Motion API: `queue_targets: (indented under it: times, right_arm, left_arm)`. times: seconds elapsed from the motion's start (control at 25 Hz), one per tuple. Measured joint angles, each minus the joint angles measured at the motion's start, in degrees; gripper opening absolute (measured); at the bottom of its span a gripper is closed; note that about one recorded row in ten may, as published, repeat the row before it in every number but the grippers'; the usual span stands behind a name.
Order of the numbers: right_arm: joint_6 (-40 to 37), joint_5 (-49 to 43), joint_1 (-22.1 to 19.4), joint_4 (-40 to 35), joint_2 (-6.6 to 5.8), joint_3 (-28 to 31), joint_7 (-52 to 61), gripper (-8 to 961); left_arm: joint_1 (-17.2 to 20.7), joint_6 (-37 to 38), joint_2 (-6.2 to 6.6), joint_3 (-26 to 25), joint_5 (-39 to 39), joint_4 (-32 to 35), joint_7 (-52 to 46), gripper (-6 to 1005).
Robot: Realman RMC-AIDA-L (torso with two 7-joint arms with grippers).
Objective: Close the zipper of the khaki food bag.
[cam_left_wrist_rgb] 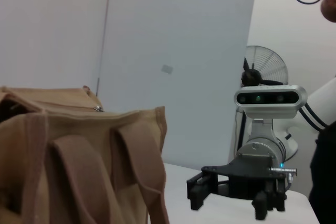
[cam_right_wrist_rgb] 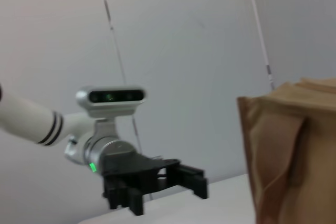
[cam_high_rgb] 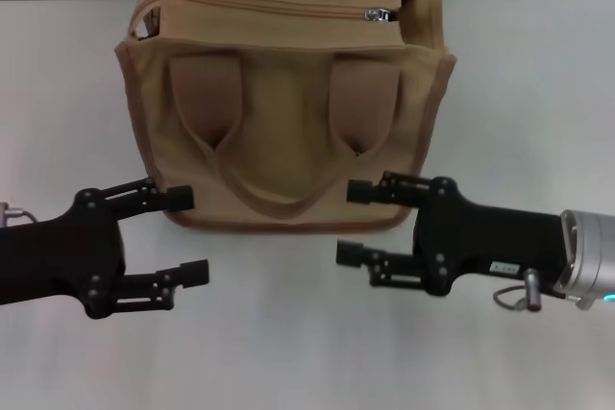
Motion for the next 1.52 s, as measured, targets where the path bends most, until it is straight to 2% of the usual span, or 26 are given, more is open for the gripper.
queue_targets:
  times: [0.2,0.56,1.52]
  right_arm:
    - [0.1,0.0,1.2,0.1,0.02,-5.0,-0.2,716]
    - [2.7,-0.1,3.1,0.5,0.16,-8.1,0.0,716]
    - [4.1,0.6,2.5,0.7,0.26,-7.7,0.2,716]
  left_arm:
    - [-1.2,0.0,-0.26,0.5,2.2,-0.1,0.0,827]
    - [-1.4,0.2,-0.38,1.4,4.6,-0.1,-0.6,827]
    - [-1.9,-0.4,-0.32,1.8,4.6,-0.9,-1.3,827]
